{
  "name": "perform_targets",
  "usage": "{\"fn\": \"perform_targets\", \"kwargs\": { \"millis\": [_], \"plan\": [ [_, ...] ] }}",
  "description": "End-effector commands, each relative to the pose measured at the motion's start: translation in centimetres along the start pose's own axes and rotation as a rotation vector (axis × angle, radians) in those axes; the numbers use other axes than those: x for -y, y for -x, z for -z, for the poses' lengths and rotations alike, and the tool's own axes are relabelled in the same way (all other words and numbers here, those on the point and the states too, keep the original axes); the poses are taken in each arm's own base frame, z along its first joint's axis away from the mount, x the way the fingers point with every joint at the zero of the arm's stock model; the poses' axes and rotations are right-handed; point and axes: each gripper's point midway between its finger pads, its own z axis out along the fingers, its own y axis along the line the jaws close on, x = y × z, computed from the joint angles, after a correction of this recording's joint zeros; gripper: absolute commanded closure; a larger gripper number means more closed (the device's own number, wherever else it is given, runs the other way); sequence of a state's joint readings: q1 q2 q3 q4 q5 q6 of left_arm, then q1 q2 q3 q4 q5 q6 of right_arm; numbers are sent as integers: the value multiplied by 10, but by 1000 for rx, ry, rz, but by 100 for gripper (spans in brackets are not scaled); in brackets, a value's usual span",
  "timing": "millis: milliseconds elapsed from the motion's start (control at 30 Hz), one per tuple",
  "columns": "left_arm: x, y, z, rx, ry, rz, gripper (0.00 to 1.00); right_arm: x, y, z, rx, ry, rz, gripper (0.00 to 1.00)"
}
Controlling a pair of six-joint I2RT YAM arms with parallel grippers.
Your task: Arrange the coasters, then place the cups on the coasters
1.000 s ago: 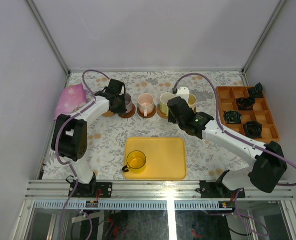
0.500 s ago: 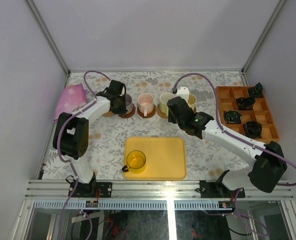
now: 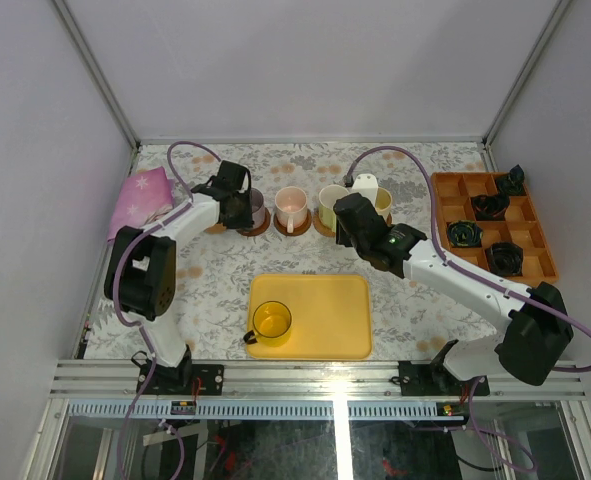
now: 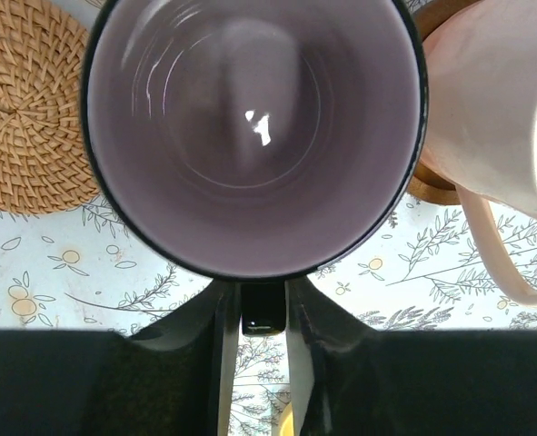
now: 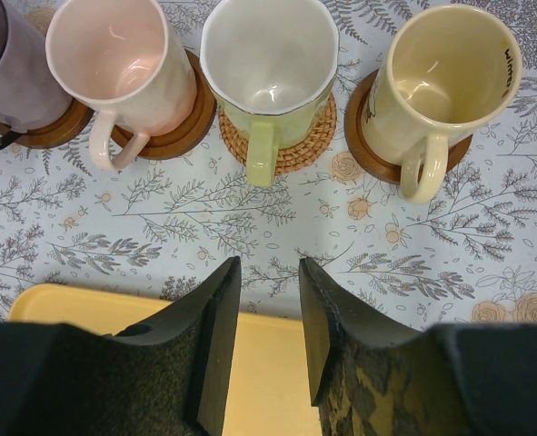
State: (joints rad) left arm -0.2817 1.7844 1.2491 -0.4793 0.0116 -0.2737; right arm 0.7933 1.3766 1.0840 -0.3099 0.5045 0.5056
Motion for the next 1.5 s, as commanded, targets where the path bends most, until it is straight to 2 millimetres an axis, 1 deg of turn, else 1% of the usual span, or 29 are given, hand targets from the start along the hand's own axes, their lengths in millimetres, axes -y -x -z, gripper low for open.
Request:
{"fn": "perform_targets", "kwargs": {
  "millis": [0, 100, 200, 267, 400, 500, 633, 700, 767, 833, 933, 1033, 1200, 1267, 1467],
  "plan": [
    [4, 10, 12, 52, -17, -22, 74, -5, 16, 2, 35, 9, -37, 61],
    [4, 10, 16, 54, -18, -21, 63, -4, 15, 3, 35, 10, -40, 61],
    [5, 9, 18, 53, -23, -18, 47, -4, 14, 4, 36, 14, -42, 61],
    [5, 8, 20, 50, -24, -16, 42, -3, 13, 4, 33, 15, -41, 61],
    [2, 5, 28, 53, -15, -8, 39, -3, 13, 5, 34, 18, -45, 61],
    [0, 3, 39, 65, -9, -4, 38, -2, 13, 7, 33, 20, -43, 61],
    [4, 0, 69, 89, -41, -15, 36, 4, 8, 10, 25, 9, -25, 61],
    [8, -8, 86, 83, -72, -31, 34, 7, 5, 10, 18, -2, -16, 61],
    [13, -19, 101, 67, -102, -52, 31, 9, 4, 10, 17, -8, -12, 61],
    [21, -36, 117, 42, -150, -77, 27, 8, 5, 11, 18, -3, -9, 61],
    [34, -66, 139, -15, -220, -100, 21, -1, 6, 11, 8, 42, 5, 61],
    [43, -95, 159, -88, -274, -110, 16, -17, 0, 13, -31, 137, 54, 61],
    [59, -136, 186, -179, -302, -144, 15, -36, -26, 13, -134, 268, 150, 61],
    [64, -151, 194, -218, -298, -151, 15, -48, -32, 17, -167, 345, 171, 60],
    [75, -184, 215, -308, -320, -142, 14, -88, -44, 39, -248, 603, 196, 50]
  ]
}}
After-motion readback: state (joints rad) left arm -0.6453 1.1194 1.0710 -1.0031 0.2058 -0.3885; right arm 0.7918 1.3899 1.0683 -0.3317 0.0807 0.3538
